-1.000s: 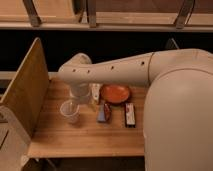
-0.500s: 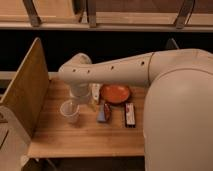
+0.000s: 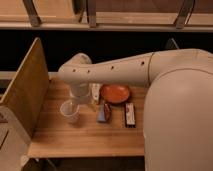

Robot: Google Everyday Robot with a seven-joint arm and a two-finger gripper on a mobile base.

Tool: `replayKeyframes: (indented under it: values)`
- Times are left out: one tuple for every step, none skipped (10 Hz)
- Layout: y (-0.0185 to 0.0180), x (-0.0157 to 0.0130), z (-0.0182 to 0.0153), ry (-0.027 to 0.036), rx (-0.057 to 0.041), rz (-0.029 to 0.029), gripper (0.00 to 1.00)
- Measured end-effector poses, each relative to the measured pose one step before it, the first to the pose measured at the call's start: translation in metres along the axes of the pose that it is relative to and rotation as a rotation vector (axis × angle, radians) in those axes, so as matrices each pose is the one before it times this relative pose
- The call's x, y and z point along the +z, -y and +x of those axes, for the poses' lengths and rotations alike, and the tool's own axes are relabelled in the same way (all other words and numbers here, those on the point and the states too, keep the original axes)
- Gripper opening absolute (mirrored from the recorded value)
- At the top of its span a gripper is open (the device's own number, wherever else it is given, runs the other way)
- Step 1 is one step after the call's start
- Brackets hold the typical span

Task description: Place the white sponge in the ceramic cup

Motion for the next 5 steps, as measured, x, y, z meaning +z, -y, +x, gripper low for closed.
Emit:
replayKeyframes:
  values:
    - [0.0,-0.00004,-0.00002,0.00012,0.0,-0.00004,0.65]
    - [0.0,0.00004,0.00002,-0.00012,-0.00001,0.00004,0.65]
    - [0.0,0.00002,0.00002,-0.00007,-0.00004,0.00005,0.65]
    - [-0.00002,-0.00006,-0.00001,0.00013,-0.00024,0.00027,0.65]
    - [0.00037,-0.00033,-0.00102,0.00527,-0.0046,0.006,0.65]
